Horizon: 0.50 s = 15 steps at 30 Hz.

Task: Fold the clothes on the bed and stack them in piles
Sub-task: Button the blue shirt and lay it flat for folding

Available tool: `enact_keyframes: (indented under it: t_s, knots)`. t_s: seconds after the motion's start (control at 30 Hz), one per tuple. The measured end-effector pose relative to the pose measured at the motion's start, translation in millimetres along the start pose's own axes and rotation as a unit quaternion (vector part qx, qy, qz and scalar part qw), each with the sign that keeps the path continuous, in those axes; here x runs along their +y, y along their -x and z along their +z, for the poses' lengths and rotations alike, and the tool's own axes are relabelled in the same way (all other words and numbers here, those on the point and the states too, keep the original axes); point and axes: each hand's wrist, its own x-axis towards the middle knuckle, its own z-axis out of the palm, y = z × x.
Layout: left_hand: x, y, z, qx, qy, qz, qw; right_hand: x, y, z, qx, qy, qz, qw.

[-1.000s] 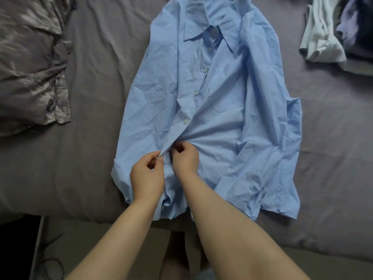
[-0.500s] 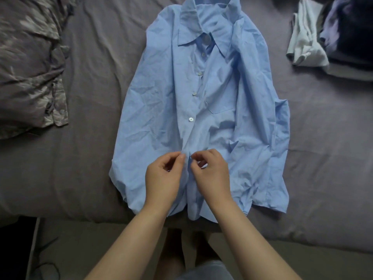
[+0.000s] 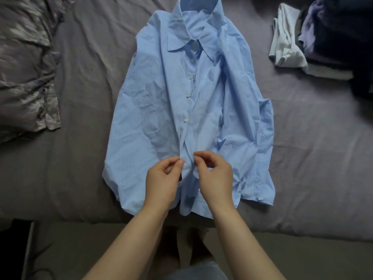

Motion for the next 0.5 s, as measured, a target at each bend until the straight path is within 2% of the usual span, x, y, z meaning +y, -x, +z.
enact_keyframes:
  t_s: [0.03, 0.1, 0.17, 0.2, 0.3, 0.43, 0.5]
  knots:
    - [1, 0, -1, 0.003, 0.003, 0.005, 1.0, 3, 1, 1, 0.038, 0.075, -0.053, 0.995]
    - [2, -1, -2, 0.0, 0.005, 0.011, 1.0, 7, 1, 6, 0.092, 0.227, -0.176, 0.953]
    - [2, 0, -1, 0.002, 0.002, 0.018, 1.0, 12, -1, 12, 0.067, 0.303, -0.232, 0.922]
    - [2, 0, -1, 0.006, -0.008, 0.027, 1.0, 11, -2, 15, 0.035, 0.294, -0.225, 0.928]
    - [4, 2, 1, 0.016, -0.053, 0.057, 0.997, 6, -2, 15, -0.02, 0.158, -0.14, 0.977]
    - [6, 4, 5, 0.022, -0.064, 0.071, 0.995, 1, -4, 12, -0.027, 0.016, -0.026, 0.999]
    - [7, 3, 7, 0.034, -0.047, 0.066, 0.996, 0, -7, 11, -0.041, -0.063, 0.045, 0.996]
